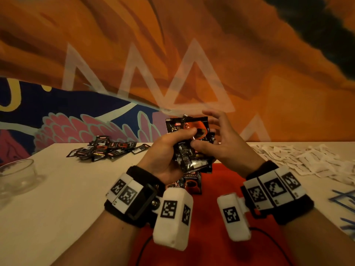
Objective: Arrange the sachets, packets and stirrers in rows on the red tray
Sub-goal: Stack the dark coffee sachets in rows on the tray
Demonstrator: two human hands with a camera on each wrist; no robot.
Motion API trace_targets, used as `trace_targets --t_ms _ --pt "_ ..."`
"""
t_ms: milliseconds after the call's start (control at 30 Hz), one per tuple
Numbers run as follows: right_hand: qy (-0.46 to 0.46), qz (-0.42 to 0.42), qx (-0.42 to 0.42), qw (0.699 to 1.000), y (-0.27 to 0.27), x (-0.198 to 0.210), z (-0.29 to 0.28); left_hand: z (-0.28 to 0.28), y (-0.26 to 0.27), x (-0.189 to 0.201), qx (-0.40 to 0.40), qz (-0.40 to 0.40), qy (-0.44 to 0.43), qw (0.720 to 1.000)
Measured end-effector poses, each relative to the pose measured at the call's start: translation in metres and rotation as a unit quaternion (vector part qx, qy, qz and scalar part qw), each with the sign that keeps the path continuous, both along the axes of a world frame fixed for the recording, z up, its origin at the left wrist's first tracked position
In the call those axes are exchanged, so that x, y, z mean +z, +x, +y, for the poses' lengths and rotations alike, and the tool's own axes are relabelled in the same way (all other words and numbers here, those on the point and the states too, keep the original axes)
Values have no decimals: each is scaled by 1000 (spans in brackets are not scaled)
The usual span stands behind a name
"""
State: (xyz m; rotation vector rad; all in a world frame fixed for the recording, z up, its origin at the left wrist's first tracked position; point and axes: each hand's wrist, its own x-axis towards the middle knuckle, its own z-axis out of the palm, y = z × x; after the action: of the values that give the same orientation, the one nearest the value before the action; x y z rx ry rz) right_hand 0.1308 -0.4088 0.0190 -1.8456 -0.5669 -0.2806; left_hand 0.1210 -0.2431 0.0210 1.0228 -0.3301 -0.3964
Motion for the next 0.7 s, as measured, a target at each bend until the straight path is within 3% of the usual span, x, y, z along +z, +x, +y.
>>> trace_targets --t_ms 100,200,333,500,700 --pt "-82 -85 -86 989 -7 6 -1 4 4 1 54 -18 40 998" --pt "-214 -187 -56 957 -22 16 4 5 5 2 90 -54 55 993" --pt "-359 -184 -37 915 -27 12 24 2 -1 0 17 -61 51 997" --pt "-342 -211 -45 915 -20 6 22 14 1 -7 -64 9 -39 997" --pt "-300 -252 -53 918 -13 4 22 18 1 -10 -82 34 -93 992"
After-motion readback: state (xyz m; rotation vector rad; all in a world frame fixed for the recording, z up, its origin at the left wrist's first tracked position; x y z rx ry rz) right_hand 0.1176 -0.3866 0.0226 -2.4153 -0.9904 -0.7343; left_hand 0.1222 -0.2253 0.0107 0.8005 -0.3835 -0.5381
